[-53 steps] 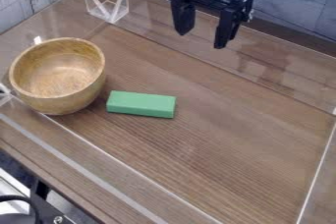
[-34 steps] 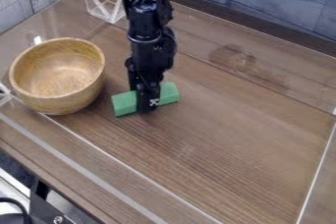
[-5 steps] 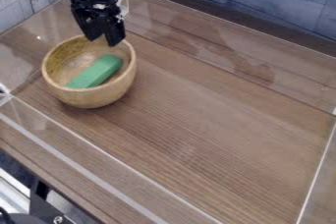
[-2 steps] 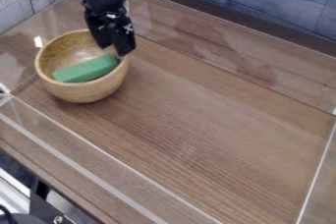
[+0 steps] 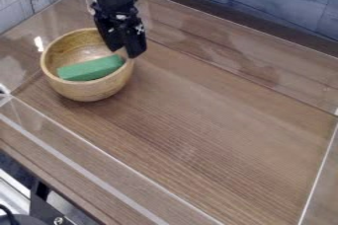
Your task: Put green stick into wooden bowl
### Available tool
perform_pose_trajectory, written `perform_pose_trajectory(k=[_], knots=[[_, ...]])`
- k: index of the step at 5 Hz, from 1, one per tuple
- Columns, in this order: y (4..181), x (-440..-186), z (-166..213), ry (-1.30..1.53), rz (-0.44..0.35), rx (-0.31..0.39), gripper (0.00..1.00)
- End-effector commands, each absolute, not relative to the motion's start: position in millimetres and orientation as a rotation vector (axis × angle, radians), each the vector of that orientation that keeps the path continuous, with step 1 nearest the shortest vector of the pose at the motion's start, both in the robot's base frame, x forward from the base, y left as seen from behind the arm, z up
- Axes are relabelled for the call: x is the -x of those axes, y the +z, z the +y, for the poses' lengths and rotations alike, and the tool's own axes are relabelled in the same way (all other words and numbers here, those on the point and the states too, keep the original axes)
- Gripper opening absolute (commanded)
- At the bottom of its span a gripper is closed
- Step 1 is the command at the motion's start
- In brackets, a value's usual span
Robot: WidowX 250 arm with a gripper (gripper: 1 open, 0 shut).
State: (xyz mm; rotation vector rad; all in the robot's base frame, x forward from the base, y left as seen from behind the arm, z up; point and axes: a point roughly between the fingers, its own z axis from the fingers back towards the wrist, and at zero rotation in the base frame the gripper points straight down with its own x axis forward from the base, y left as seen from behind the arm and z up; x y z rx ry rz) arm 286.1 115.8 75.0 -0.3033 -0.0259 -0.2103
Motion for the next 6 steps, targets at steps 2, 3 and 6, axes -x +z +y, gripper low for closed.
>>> perform_pose_trajectory(k=[2, 3, 6], knots=[[122.4, -289, 115, -0.226, -0.103, 0.271, 1.0], [130.8, -287, 111, -0.208, -0.104, 0.271, 1.0], [118.8, -286, 146, -0.339, -0.07, 0.262, 0.0]])
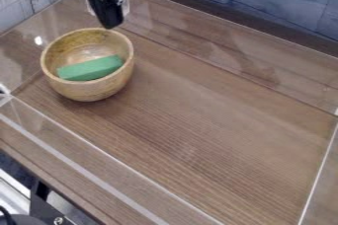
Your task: Put green stick into wooden bowl
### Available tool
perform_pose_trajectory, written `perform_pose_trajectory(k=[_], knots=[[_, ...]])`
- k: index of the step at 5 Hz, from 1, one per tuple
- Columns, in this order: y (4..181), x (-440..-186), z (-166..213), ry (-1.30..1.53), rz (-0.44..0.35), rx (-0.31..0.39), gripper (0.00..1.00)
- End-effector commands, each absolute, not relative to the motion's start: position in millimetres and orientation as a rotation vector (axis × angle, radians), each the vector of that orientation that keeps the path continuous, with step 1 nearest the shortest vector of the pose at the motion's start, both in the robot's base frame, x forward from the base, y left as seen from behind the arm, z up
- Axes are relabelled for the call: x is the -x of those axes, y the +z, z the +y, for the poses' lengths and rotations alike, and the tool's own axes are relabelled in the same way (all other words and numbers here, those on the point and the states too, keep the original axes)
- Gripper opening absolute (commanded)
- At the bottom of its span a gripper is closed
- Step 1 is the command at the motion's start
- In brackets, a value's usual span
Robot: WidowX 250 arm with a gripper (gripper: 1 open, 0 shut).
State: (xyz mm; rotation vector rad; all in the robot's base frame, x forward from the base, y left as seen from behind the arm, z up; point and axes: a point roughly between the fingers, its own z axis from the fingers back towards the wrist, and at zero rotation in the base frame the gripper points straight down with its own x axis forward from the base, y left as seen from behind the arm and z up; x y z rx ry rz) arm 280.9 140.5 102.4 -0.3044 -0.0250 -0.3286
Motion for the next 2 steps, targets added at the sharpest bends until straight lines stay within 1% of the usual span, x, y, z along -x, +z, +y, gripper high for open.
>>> perform_pose_trajectory(k=[1, 2], knots=[[112.1, -292, 150, -0.296, -0.068, 0.261, 0.0], [113.7, -299, 136, -0.243, -0.089, 0.265, 1.0]])
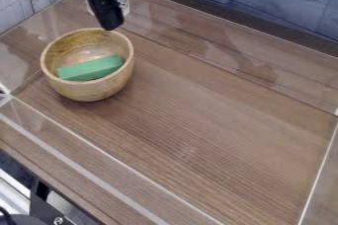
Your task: Put green stick into wooden bowl
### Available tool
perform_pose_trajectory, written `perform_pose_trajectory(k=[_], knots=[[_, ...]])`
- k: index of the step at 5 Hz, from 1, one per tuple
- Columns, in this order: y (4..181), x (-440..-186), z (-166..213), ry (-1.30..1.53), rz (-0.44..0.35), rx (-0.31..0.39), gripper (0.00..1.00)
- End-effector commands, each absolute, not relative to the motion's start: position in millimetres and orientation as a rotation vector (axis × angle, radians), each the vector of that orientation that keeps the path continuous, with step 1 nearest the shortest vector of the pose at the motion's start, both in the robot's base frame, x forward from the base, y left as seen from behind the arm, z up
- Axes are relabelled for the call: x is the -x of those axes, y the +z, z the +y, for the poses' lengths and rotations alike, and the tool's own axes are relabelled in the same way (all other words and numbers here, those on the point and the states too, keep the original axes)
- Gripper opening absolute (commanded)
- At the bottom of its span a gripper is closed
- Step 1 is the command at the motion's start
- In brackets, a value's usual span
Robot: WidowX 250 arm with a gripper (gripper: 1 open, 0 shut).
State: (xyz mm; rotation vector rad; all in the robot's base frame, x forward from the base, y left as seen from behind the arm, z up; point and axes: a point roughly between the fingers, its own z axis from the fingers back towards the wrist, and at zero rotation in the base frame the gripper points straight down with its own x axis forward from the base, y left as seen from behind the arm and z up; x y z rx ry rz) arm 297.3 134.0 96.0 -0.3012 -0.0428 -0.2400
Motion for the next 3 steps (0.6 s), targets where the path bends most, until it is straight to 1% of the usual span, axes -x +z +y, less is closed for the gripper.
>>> perform_pose_trajectory(k=[1, 2, 3], knots=[[112.8, -301, 127, -0.133, -0.114, 0.271, 1.0], [110.7, -308, 113, 0.003, -0.149, 0.262, 1.0], [110.8, -309, 91, -0.045, -0.163, 0.262, 1.0]])
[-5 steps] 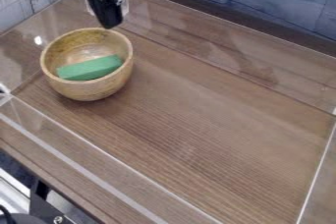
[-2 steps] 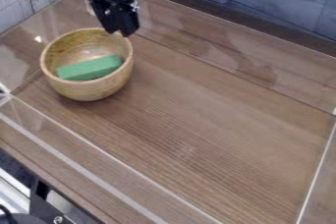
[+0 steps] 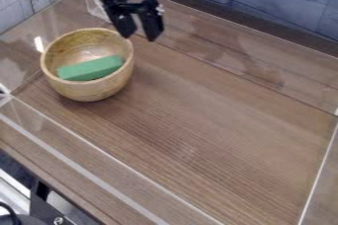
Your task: Put green stick into wooden bowl
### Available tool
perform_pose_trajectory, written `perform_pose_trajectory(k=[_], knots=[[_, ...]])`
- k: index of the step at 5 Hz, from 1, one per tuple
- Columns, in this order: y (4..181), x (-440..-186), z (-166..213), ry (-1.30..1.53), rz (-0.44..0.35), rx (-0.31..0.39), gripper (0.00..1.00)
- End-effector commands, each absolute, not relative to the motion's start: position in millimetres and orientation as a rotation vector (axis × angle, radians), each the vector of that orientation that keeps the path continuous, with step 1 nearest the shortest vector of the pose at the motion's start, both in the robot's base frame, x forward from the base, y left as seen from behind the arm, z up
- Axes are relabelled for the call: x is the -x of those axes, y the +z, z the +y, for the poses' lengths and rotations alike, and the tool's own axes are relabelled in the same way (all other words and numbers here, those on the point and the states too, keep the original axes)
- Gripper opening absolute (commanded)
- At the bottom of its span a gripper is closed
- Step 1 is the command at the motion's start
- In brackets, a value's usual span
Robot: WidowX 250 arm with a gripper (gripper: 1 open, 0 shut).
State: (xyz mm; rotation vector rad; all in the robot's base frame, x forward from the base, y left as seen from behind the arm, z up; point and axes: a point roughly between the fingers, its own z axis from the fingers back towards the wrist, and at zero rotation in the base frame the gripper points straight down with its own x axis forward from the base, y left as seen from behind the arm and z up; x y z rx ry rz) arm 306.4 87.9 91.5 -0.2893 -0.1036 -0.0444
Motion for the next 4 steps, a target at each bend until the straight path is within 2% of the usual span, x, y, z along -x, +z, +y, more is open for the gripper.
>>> perform_pose_trajectory(k=[1, 4], knots=[[108.8, -311, 72, -0.097, -0.173, 0.259, 1.0], [110.3, -324, 64, -0.106, -0.207, 0.202, 1.0]])
